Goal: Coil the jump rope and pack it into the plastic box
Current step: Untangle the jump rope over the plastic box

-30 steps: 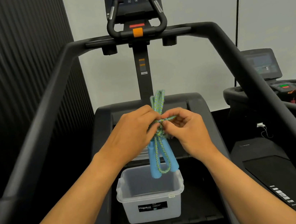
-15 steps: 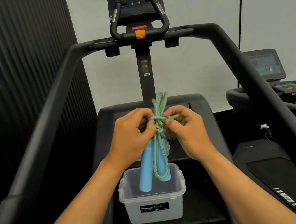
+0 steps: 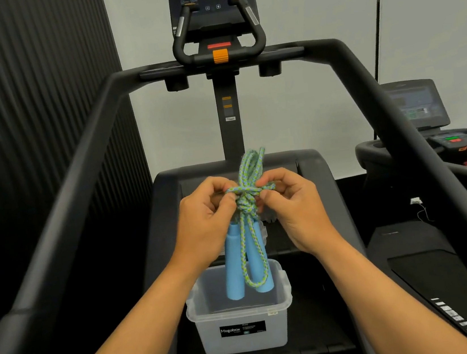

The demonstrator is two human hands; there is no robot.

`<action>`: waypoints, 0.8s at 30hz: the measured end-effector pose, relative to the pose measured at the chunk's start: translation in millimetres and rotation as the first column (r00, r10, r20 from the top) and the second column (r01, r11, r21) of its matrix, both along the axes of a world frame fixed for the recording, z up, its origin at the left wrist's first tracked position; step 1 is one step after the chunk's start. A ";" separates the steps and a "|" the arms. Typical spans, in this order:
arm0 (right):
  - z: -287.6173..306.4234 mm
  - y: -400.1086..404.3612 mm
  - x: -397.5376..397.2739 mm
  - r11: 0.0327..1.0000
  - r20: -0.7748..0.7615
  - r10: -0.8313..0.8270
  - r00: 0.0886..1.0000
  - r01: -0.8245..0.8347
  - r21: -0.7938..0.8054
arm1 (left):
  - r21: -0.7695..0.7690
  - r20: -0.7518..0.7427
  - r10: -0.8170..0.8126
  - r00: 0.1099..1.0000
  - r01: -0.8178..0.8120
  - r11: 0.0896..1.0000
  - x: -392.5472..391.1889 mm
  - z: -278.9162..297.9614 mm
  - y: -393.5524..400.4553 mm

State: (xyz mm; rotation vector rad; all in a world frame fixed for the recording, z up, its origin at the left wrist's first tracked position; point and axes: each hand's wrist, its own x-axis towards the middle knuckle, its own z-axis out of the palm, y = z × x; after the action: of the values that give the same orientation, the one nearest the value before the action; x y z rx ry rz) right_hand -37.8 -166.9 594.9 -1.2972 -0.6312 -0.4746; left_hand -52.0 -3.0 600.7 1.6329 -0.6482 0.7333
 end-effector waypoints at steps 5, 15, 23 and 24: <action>-2.0 -0.2 -4.1 0.998 -0.018 -0.014 1.000 0.013 -0.055 | 0.195 0.052 -0.009 0.999 -0.001 0.981 -1.8 6.5 5.5; 0.3 3.5 -10.4 0.998 -0.002 0.006 1.000 -0.006 -0.059 | 0.299 0.272 0.172 0.947 -0.253 0.920 -9.0 7.2 7.7; 0.5 7.7 -6.0 1.000 0.016 0.022 1.000 -0.022 -0.019 | -0.083 -0.086 -0.017 0.996 0.010 0.997 -3.8 -5.3 3.4; 0.6 7.7 -6.1 1.000 0.016 0.026 1.000 -0.025 -0.017 | -0.120 -0.109 -0.040 0.993 0.027 0.992 -3.8 -6.3 2.5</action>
State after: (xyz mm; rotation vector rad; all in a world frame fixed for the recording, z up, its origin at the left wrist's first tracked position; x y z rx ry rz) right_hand -43.9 -159.2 595.5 -1.3012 -0.6657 -0.4598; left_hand -55.8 -0.5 594.4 1.5389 -0.5406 0.6397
